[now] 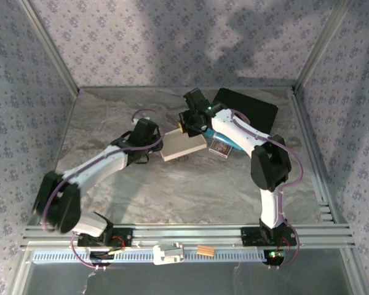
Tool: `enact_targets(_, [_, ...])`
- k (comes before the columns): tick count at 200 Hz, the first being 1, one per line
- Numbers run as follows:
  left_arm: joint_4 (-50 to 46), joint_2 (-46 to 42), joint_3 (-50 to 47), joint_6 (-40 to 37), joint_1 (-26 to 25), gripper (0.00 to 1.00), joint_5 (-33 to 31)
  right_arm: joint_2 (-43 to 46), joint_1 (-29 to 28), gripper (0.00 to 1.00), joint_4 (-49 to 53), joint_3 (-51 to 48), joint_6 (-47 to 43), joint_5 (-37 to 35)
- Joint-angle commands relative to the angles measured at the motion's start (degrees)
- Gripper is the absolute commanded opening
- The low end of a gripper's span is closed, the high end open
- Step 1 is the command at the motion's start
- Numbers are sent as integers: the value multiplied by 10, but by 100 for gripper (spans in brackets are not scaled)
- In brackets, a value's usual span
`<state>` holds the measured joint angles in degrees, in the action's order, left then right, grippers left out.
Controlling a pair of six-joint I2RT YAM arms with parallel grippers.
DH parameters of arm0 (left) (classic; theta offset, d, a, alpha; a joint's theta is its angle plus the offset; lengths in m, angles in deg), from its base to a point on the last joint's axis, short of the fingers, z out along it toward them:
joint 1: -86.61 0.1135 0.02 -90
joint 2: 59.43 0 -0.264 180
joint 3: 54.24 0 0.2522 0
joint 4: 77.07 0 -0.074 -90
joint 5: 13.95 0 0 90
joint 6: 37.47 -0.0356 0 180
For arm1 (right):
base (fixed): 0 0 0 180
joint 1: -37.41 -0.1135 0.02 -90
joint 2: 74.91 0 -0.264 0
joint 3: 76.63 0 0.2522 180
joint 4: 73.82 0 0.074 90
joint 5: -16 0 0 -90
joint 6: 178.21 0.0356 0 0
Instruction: Fold the paper box
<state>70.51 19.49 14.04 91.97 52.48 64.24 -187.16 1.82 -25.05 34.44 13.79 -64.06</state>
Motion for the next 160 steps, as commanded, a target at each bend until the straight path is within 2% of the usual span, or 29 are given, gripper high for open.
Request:
enact_targets(1, [-102,-109,-35,86,-27,48,23,34,-8,0,-19,-79,-21,6])
enact_targets(6, [-117,-134,-46,102,-33,50,27,46,-9,0,-31,-101,-26,8])
enact_targets(9, [-123,-147,-53,110,-33,56,31,51,-10,0,-36,-113,-30,10])
enact_targets(12, [-129,-160,-60,116,-34,57,36,56,-11,0,-41,-125,-34,12])
enact_targets(28, [-152,-210,-82,145,-28,56,48,82,-16,0,-73,-189,-55,14])
enact_targets(44, [-135,-224,-93,163,-2,60,66,90,-17,0,-124,-244,-65,32])
enact_targets(68, [-21,-180,-126,223,65,61,166,91,-18,0,-119,-257,-78,18])
enact_targets(90, [73,-102,-133,269,75,59,215,79,-21,0,-110,-270,-81,29])
enact_targets(125, [168,-20,-137,320,72,56,246,88,-25,0,-109,-269,-79,20])
enact_targets(160, [208,10,-143,322,64,55,244,89,-23,0,-89,-248,-83,22])
